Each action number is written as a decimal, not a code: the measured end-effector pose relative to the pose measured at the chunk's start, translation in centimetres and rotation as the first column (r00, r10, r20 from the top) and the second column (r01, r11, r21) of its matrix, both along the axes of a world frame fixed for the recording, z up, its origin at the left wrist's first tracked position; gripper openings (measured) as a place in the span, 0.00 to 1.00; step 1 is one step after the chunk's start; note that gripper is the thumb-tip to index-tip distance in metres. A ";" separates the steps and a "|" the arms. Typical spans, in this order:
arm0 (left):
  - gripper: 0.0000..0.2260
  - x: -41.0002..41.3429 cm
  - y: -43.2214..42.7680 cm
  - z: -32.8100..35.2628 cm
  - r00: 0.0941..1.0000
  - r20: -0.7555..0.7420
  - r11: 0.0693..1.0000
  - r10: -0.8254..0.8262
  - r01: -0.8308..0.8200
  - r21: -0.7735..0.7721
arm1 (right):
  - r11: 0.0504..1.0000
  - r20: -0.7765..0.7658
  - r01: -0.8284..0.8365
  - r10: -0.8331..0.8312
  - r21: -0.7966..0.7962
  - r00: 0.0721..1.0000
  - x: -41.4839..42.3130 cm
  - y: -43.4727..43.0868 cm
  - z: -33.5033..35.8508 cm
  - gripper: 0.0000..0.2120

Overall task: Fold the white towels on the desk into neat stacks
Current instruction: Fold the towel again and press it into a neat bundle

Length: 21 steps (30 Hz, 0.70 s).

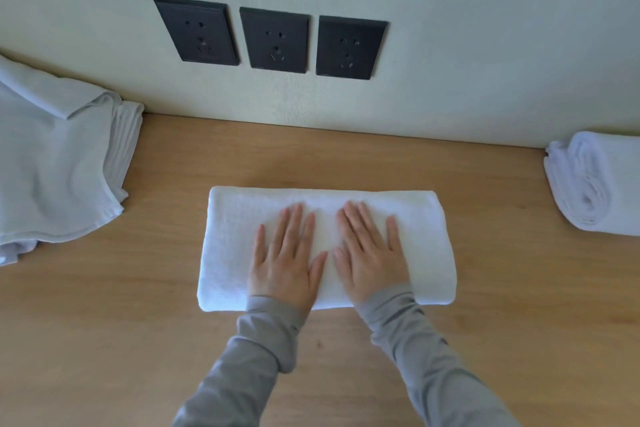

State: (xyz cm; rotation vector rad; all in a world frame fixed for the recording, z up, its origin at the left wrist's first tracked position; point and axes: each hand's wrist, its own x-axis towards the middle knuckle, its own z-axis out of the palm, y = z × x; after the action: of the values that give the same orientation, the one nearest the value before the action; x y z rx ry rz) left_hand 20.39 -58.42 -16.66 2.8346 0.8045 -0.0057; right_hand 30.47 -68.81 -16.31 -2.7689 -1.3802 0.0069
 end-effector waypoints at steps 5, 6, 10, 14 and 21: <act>0.29 -4.7 4.4 -2.1 1.000 -0.008 0.996 0.024 -0.023 0.091 | 0.998 0.028 0.054 -0.053 -0.038 0.998 2.2 -4.8 -1.5 0.30; 0.28 -4.6 4.5 -2.1 1.000 -0.010 0.996 0.021 -0.020 0.087 | 0.998 0.031 0.053 -0.052 -0.032 0.998 2.3 -4.8 -1.6 0.30; 0.29 -4.4 4.8 -1.5 0.999 -0.033 0.998 0.010 -0.007 0.070 | 0.999 0.034 0.028 -0.027 -0.040 0.999 2.7 -4.4 -1.3 0.30; 0.30 -7.1 7.2 -2.1 0.996 -0.048 0.997 0.073 -0.074 -0.016 | 0.996 -0.034 0.068 -0.067 0.054 0.997 4.7 -8.0 -1.7 0.31; 0.31 -6.6 6.7 -1.5 0.989 0.061 0.983 0.136 -0.128 -0.129 | 0.975 -0.123 0.171 -0.154 0.142 0.980 4.4 -8.0 -1.8 0.29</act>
State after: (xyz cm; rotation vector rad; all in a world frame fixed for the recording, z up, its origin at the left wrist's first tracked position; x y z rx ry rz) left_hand 13.81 -51.73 -18.20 2.6447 0.9407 0.0589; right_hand 34.92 -76.80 -18.12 -2.7002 -1.0768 0.0473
